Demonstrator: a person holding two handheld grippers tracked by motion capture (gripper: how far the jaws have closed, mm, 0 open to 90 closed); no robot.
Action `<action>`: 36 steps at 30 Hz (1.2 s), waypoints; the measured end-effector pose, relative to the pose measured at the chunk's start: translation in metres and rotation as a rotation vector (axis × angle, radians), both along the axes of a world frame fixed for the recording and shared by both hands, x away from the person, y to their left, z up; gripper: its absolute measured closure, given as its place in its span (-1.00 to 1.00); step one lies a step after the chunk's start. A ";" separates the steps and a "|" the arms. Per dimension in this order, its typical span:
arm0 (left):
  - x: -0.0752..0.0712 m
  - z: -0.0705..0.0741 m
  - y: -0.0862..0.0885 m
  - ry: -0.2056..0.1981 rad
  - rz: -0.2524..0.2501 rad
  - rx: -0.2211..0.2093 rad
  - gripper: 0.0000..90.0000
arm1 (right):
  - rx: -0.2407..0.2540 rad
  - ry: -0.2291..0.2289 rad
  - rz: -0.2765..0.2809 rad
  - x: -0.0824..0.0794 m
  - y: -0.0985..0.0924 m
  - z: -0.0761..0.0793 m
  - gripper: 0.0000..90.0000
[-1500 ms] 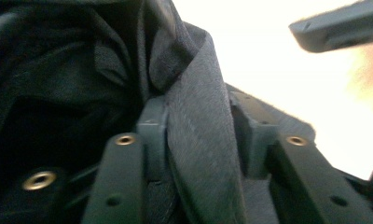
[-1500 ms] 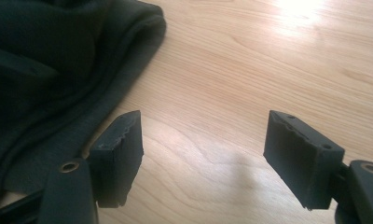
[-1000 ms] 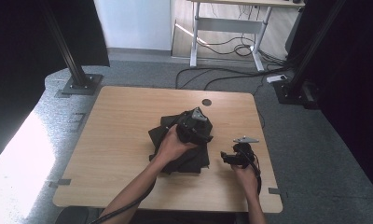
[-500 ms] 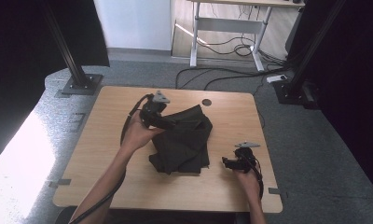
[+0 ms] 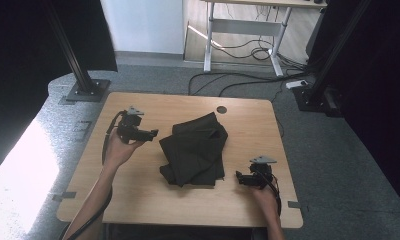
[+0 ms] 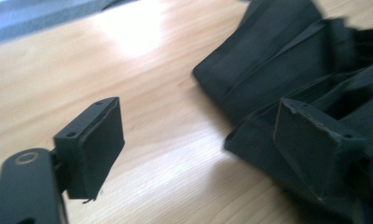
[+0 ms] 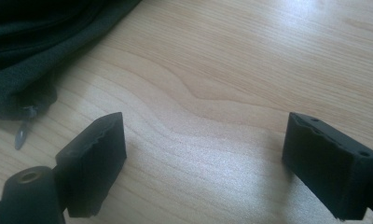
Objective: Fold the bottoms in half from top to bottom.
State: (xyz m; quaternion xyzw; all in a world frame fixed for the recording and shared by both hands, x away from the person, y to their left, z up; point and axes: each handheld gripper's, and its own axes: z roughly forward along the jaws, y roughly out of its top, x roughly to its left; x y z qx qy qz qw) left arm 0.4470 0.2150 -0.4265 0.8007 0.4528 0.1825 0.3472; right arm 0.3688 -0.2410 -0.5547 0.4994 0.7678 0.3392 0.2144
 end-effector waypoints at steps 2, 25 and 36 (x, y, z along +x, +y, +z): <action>0.002 -0.012 0.004 0.018 0.015 0.007 -0.58 | 0.006 -0.009 0.002 -0.001 0.000 -0.001 -0.73; 0.007 -0.069 -0.044 0.074 -0.078 -0.074 -0.54 | 0.002 -0.006 -0.001 0.000 0.001 -0.001 -0.76; -0.032 -0.029 -0.112 0.002 -0.319 -0.092 -0.52 | 0.003 -0.005 -0.005 0.000 0.001 -0.001 -0.76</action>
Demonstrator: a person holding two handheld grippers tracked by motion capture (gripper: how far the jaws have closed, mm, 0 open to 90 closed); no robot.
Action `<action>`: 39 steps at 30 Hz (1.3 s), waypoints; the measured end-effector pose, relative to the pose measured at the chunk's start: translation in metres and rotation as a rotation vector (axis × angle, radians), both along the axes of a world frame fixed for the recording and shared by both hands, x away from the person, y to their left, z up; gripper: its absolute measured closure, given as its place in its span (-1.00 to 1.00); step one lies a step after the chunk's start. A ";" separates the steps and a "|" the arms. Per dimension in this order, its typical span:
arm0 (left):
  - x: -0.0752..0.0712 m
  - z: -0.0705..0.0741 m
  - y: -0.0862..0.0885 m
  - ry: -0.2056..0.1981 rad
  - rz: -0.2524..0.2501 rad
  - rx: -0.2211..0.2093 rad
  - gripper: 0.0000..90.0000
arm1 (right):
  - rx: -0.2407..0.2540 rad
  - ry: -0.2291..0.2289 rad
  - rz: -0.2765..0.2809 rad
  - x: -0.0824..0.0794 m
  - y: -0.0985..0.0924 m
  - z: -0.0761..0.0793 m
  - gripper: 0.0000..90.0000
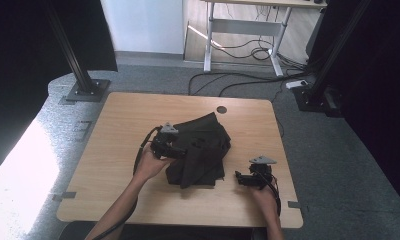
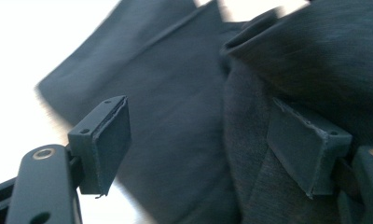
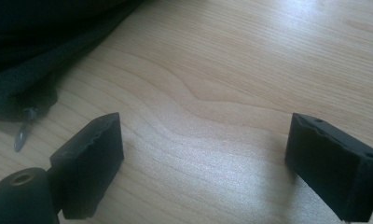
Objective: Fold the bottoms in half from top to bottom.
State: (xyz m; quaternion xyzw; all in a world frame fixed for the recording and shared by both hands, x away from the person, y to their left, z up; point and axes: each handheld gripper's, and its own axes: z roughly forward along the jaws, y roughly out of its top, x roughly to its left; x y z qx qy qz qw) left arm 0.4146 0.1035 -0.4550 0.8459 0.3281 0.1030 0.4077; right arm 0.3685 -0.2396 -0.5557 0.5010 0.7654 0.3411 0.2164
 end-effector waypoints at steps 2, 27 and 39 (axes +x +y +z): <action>-0.009 0.000 -0.012 -0.006 -0.051 0.022 -0.52 | 0.001 0.001 -0.001 0.000 0.000 0.000 -0.76; -0.027 -0.003 0.020 -0.075 -0.053 0.134 -0.71 | -0.002 0.007 -0.006 -0.003 -0.005 0.001 -0.74; -0.034 -0.049 0.098 -0.052 0.114 0.156 -0.85 | -0.001 0.003 -0.007 -0.005 -0.006 0.001 -0.74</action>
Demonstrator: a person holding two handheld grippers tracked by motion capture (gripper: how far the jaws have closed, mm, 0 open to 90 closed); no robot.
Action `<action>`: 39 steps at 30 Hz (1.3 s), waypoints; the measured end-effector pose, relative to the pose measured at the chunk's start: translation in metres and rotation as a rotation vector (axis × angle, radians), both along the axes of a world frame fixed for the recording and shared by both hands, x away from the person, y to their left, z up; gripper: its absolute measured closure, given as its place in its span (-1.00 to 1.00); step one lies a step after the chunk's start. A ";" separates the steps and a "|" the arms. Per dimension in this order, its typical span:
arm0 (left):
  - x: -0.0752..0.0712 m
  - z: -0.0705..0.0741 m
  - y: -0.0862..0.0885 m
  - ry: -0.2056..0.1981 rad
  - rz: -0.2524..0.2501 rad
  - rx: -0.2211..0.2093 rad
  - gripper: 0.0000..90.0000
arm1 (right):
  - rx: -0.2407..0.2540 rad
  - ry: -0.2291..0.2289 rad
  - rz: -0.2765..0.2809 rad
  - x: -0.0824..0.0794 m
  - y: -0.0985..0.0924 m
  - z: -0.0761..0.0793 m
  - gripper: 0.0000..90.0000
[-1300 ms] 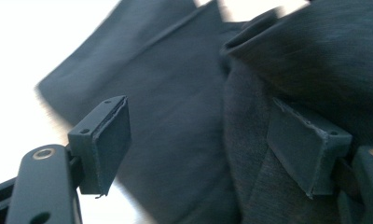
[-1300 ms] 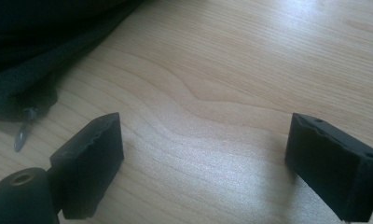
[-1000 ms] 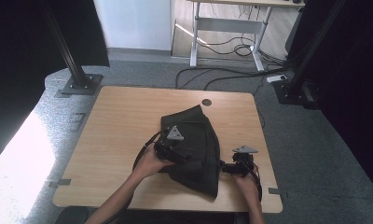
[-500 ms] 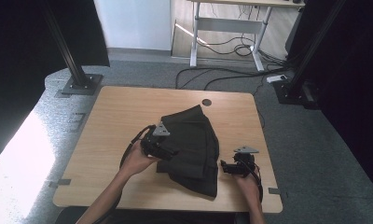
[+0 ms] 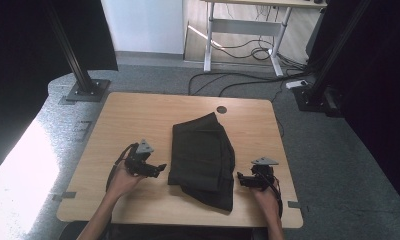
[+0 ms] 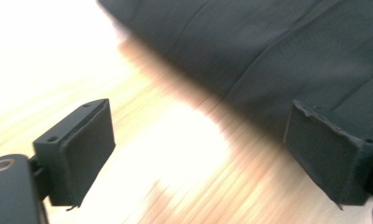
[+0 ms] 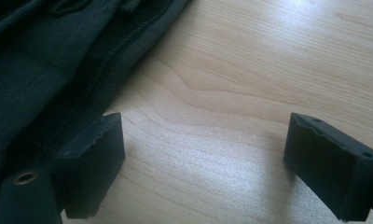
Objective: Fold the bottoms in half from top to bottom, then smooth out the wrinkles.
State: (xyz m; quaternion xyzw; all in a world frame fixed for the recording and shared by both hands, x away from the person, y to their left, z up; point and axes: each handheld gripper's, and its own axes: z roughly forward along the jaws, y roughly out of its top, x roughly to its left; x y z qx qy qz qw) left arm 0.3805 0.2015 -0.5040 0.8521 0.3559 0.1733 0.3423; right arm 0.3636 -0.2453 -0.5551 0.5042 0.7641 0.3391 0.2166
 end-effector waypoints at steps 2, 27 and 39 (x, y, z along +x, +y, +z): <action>0.000 -0.004 0.003 0.000 0.009 0.013 -0.93 | 0.001 -0.004 -0.001 0.000 0.000 0.000 -0.74; -0.010 -0.044 0.040 0.089 0.110 -0.002 -1.00 | 0.001 -0.003 -0.009 -0.001 0.000 -0.001 -0.78; 0.007 -0.033 0.035 0.073 0.086 -0.010 -1.00 | 0.023 0.000 0.007 -0.013 0.002 0.022 -0.78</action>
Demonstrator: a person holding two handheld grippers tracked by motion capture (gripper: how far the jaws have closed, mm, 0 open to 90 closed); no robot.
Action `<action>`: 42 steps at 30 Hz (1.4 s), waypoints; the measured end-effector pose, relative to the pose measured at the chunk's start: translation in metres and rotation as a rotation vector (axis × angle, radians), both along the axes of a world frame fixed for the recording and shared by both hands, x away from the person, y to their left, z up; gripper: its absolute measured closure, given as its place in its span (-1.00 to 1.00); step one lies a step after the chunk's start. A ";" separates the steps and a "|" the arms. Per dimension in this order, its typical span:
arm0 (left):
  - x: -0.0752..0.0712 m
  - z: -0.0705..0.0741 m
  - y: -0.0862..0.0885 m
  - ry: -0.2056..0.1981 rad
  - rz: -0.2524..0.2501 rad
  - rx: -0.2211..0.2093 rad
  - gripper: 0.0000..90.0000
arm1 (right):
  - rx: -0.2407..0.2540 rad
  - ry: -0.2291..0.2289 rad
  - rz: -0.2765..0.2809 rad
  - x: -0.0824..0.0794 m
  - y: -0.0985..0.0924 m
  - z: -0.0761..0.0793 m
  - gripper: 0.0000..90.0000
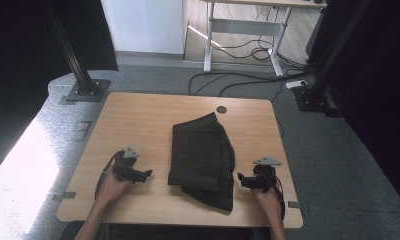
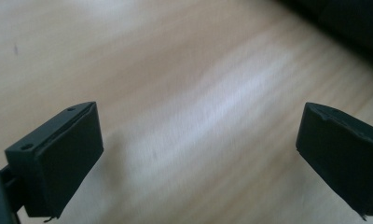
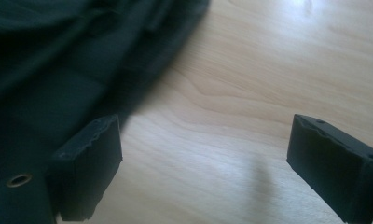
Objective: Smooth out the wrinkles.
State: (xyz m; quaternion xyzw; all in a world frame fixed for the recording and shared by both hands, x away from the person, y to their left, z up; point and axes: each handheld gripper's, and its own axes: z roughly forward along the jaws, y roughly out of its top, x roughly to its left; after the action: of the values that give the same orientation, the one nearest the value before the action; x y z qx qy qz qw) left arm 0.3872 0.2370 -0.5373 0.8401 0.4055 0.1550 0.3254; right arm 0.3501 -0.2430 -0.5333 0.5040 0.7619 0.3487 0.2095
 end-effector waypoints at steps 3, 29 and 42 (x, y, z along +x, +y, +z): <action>0.018 0.016 -0.013 -0.043 -0.037 0.028 -1.00 | -0.003 -0.009 0.033 -0.007 0.008 0.011 -0.79; 0.095 0.036 -0.143 -0.094 -0.120 0.152 -1.00 | -0.011 0.016 0.252 -0.013 0.099 0.041 -0.98; 0.085 0.014 -0.128 -0.066 -0.081 0.131 -1.00 | -0.123 0.136 0.174 -0.007 0.095 -0.010 -1.00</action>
State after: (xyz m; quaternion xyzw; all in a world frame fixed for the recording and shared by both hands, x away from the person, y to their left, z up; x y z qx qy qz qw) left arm 0.4719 0.1090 -0.5229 0.8697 0.3493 0.1955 0.2888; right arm 0.3426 -0.1484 -0.5437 0.4446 0.8351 0.2834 0.1569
